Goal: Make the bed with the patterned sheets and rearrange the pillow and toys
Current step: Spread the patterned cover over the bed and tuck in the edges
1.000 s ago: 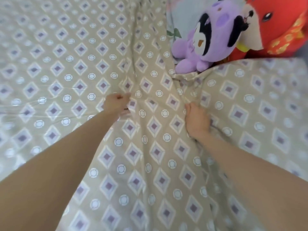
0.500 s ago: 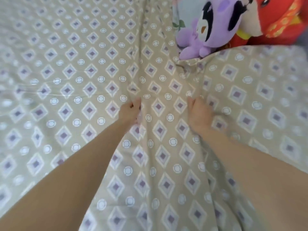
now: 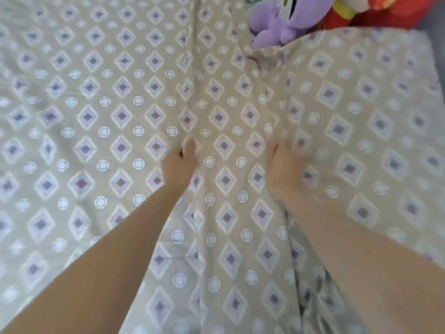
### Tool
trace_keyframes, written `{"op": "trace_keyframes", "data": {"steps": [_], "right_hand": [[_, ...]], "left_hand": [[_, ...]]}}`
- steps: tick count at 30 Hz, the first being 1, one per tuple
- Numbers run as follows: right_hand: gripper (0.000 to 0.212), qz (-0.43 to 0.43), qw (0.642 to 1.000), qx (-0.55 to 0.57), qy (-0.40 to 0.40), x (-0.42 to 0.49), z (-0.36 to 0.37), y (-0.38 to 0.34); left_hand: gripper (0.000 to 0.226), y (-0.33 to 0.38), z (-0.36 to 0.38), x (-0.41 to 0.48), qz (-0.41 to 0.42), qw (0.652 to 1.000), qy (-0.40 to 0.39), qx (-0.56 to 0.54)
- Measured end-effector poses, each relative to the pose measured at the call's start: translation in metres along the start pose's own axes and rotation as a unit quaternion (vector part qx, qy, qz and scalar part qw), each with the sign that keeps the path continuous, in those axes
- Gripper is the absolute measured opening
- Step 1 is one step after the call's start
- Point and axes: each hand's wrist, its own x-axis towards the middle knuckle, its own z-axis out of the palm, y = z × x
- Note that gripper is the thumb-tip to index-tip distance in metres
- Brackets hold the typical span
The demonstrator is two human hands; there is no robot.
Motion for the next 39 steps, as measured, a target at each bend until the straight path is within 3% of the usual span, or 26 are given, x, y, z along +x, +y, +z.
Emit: {"op": "trace_keyframes", "data": {"steps": [3,7,9,12,15,19,22,26,31,39], "right_hand": [[0.039,-0.011,0.999,-0.017,-0.034,-0.033,-0.002,0.017],[0.019,-0.005,0.997,-0.053,-0.058,-0.012,-0.027,0.069],[0.025,-0.018,0.998,0.014,-0.056,-0.019,-0.034,0.086],[0.034,-0.067,0.996,0.055,0.021,-0.064,-0.024,0.07],[0.054,-0.035,0.992,0.093,-0.074,-0.105,-0.005,0.041],[0.042,-0.032,0.996,0.06,-0.05,-0.12,0.004,0.04],[0.046,-0.031,0.997,0.071,-0.011,-0.119,-0.003,0.059],[0.044,-0.013,0.997,0.066,-0.041,-0.12,-0.005,0.065],[0.047,0.007,0.998,0.014,-0.067,-0.16,-0.004,0.071],[0.047,-0.007,0.989,-0.013,-0.149,-0.183,-0.018,0.088]], "left_hand": [[0.047,-0.017,-0.002,-0.031,0.006,0.999,0.002,-0.034],[0.033,-0.032,-0.039,-0.02,0.017,0.994,0.076,0.071],[0.04,-0.042,-0.055,-0.019,0.052,0.994,0.046,0.089],[0.052,-0.044,-0.051,-0.047,0.048,0.995,0.01,0.089],[0.051,-0.047,-0.037,-0.081,0.007,0.998,-0.004,0.065],[0.051,-0.058,-0.027,-0.12,-0.053,0.998,-0.016,-0.001],[0.046,-0.064,-0.02,-0.137,-0.025,1.0,0.005,0.008],[0.04,-0.065,-0.018,-0.144,-0.046,0.998,0.051,0.003],[0.054,-0.082,-0.021,-0.187,-0.063,0.997,0.013,0.05],[0.049,-0.099,-0.025,-0.231,-0.063,0.99,0.027,0.124]]}}
